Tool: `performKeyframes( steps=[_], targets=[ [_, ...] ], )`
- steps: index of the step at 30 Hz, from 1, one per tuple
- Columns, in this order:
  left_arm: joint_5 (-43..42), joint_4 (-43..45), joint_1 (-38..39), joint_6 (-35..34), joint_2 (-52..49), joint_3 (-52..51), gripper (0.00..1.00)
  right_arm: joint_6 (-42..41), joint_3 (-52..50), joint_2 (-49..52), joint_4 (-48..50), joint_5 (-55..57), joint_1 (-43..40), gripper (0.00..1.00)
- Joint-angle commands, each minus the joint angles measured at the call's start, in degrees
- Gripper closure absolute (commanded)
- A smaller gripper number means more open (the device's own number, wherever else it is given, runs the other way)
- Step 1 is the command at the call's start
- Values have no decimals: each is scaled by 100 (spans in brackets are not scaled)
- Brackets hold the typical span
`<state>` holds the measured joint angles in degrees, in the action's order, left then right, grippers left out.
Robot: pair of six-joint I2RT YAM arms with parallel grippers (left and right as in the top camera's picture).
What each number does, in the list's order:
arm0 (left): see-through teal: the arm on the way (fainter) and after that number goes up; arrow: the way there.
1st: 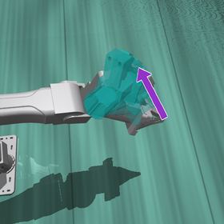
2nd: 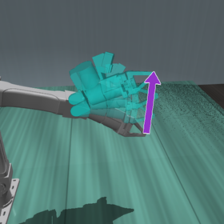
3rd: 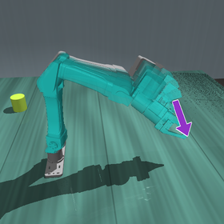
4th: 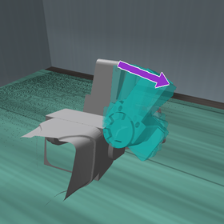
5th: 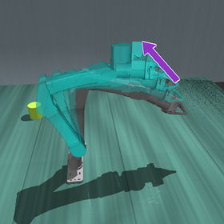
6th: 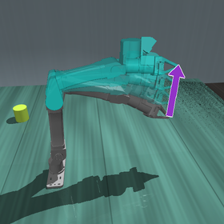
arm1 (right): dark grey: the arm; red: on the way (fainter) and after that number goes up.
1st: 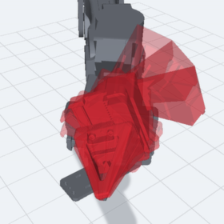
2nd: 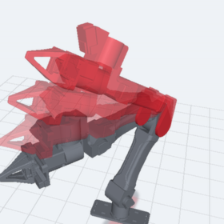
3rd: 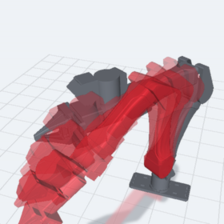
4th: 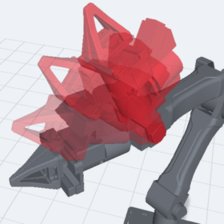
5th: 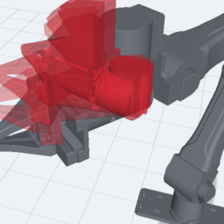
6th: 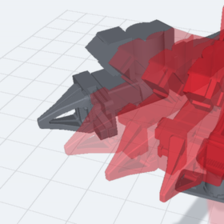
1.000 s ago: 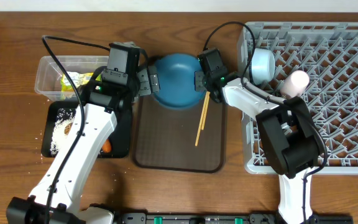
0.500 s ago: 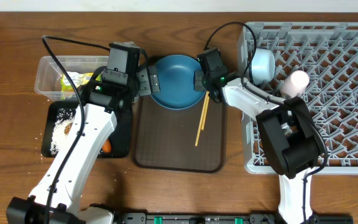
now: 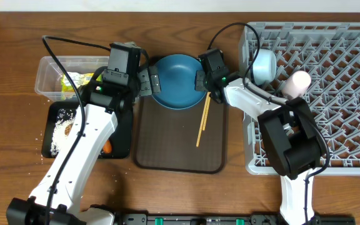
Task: Sort waste into correct bins and load items into the dishwasher rack
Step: 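Tilt the blue plate up on its edge with the right gripper, then lift the blue plate and carry it right over the dish rack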
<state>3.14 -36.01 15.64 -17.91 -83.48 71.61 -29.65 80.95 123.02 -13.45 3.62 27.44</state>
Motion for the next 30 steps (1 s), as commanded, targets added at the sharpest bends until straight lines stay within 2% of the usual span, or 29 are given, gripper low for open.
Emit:
performKeyframes(
  steps=[1, 13, 21, 30],
  targets=[
    [-13, -22, 9, 72, -11, 50, 2, -57, -39, 39, -111, -337, -114, 99],
    [-13, -22, 9, 72, -11, 50, 2, -28, -39, -402, -197, -1287, -446, 99],
    [-13, -22, 9, 74, -11, 50, 2, 234, -39, -573, -131, -1300, -466, 99],
    [-13, -22, 9, 74, -11, 50, 2, 367, -39, -1270, -356, -1285, -605, 99]
  ],
)
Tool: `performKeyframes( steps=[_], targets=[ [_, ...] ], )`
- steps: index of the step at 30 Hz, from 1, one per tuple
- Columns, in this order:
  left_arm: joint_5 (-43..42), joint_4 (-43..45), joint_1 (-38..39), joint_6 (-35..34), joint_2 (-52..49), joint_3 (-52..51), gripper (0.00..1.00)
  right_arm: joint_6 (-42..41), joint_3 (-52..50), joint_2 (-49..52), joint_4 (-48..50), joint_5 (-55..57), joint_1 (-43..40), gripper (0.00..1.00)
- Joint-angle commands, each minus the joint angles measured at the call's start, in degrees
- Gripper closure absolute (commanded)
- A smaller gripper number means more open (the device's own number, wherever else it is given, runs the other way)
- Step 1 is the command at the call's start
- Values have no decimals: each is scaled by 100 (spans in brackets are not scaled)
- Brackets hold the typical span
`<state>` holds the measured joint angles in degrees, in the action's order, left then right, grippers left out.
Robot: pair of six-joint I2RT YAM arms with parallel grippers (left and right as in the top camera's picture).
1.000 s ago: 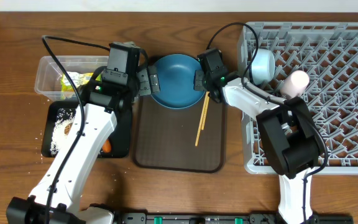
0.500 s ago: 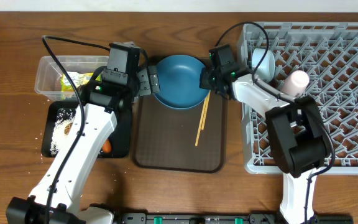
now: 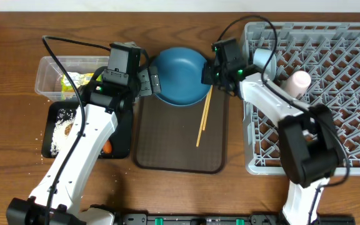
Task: Sort waste into correct bins and load items into the dishwasher rack
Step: 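Lift the blue plate and carry it right over the dish rack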
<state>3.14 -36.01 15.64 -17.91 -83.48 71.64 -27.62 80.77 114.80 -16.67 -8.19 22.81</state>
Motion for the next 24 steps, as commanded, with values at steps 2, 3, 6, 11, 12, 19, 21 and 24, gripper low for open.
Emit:
performKeyframes(
  steps=[2, 3, 6, 11, 12, 19, 21, 24],
  targets=[
    [-13, -22, 9, 74, -11, 48, 2, 227, -22, -601, -131, -61, -192, 99],
    [-13, -22, 9, 74, -11, 48, 2, 249, -22, -678, -208, -4, -225, 99],
    [-13, -22, 9, 74, -11, 48, 2, 361, -22, -946, -525, 380, -345, 99],
    [-13, -22, 9, 74, -11, 48, 2, 697, -22, -1394, -1016, 892, -575, 99],
    [-13, -22, 9, 72, -11, 48, 2, 715, -22, -1488, -1119, 1010, -632, 99],
    [-13, -22, 9, 74, -11, 48, 2, 1143, -22, -2037, -1731, 1491, -1139, 99],
    [-13, -22, 9, 74, -11, 48, 2, 1294, -22, -2188, -1991, 1602, -1335, 99],
    [-13, -22, 9, 74, -11, 48, 2, 1320, -22, -2385, -2393, 1797, -1659, 99]
  ],
)
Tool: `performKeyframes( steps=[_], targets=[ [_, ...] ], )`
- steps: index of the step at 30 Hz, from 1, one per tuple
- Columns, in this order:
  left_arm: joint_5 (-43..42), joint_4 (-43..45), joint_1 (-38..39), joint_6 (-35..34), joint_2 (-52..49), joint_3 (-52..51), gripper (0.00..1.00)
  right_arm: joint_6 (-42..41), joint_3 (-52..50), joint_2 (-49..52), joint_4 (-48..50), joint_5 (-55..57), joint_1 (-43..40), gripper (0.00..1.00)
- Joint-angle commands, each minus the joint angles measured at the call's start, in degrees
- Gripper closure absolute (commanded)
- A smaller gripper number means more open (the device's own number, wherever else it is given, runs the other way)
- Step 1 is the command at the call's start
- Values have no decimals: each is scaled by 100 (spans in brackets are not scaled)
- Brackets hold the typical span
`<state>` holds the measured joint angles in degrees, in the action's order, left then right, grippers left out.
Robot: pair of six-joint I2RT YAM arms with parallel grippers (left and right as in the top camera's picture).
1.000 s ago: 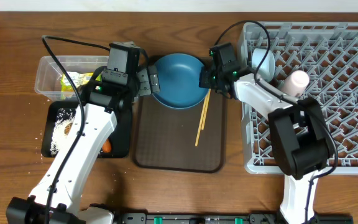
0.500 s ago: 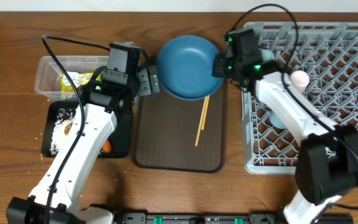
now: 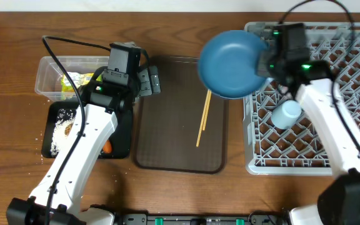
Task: Sort waste into correct bins and load items into the dishwasher rack
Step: 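Lift the blue plate and carry it right over the dish rack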
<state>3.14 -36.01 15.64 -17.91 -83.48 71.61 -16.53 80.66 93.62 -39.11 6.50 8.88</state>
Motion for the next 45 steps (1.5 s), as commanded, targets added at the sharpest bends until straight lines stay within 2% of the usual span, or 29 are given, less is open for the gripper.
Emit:
performKeyframes(
  steps=[1, 10, 17, 27, 31, 39, 45],
  targets=[
    [-13, -22, 9, 74, -11, 50, 2, 267, -11, -319, -258, 365, -376, 99],
    [-13, -22, 9, 74, -11, 50, 2, 905, -11, -809, -868, 361, -1558, 99],
    [-13, -22, 9, 74, -11, 50, 2, 1705, -11, -964, -800, 446, -2441, 99],
    [-13, -22, 9, 74, -11, 50, 2, 2894, -11, -964, -446, 946, -3292, 99],
    [-13, -22, 9, 74, -11, 50, 2, 3641, -11, -964, -76, 1292, -3528, 99],
    [-13, -22, 9, 74, -11, 50, 2, 5311, -11, -964, 885, 1303, -3995, 99],
    [-13, -22, 9, 74, -11, 50, 2, 6975, -11, -909, 1460, 1298, -4221, 99]
  ],
)
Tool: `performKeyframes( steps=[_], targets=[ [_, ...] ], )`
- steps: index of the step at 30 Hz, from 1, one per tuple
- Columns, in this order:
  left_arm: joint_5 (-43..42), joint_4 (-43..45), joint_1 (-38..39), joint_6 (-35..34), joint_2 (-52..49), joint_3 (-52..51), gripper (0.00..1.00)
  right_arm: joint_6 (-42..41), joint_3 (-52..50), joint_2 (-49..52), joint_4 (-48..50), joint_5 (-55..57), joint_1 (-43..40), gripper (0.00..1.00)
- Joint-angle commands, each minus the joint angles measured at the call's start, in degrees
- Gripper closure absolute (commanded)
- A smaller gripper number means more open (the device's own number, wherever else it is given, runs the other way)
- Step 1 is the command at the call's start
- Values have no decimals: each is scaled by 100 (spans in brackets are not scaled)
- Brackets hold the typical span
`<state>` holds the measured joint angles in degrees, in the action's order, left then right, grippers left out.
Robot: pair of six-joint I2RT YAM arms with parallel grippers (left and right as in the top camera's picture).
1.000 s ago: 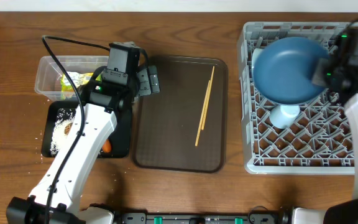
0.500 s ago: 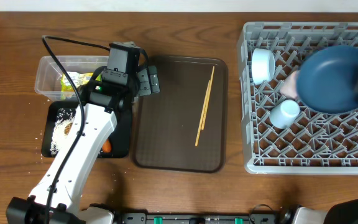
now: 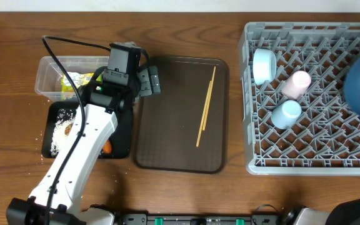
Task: Sort waste into correct bins and load items into the dishwasher rack
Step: 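Lift the blue plate and carry it right over the dish rack, then lower the blue plate upright into the rack's right side and release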
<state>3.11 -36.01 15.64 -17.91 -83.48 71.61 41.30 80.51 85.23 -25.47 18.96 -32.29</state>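
A blue plate hangs over the right end of the grey dishwasher rack, cut off by the frame edge. My right gripper does not show; whatever holds the plate is hidden. A pair of wooden chopsticks lies on the dark brown tray. At the tray's upper left corner my left gripper stands open with nothing between its fingers.
In the rack lie a pale blue bowl, a pink cup and a light blue cup. Left of the tray stand a clear bin with yellow waste and a black bin with white crumbs and an orange bit.
The blue plate has gone from above the rack's left edge to its far right end. The right gripper and arm have left the view. The left arm has not moved.
The blue plate lay at the tray's top with both grippers at its rim. Then the right gripper had it lifted slightly toward the rack. Later it held the plate over the rack's left edge, and now the plate is at the rack's right end.
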Motion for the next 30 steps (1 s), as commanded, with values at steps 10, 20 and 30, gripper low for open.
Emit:
performKeyframes(
  steps=[10, 20, 30],
  targets=[
    [-11, -22, 9, 74, -11, 50, 2, 3807, 4, 396, 240, 313, -149, 99],
    [-11, -22, 9, 74, -11, 50, 2, 4621, 4, 852, 1200, 767, -144, 99],
    [-11, -22, 9, 74, -11, 50, 2, 4610, 4, 1211, 1156, 782, -138, 99]
  ],
)
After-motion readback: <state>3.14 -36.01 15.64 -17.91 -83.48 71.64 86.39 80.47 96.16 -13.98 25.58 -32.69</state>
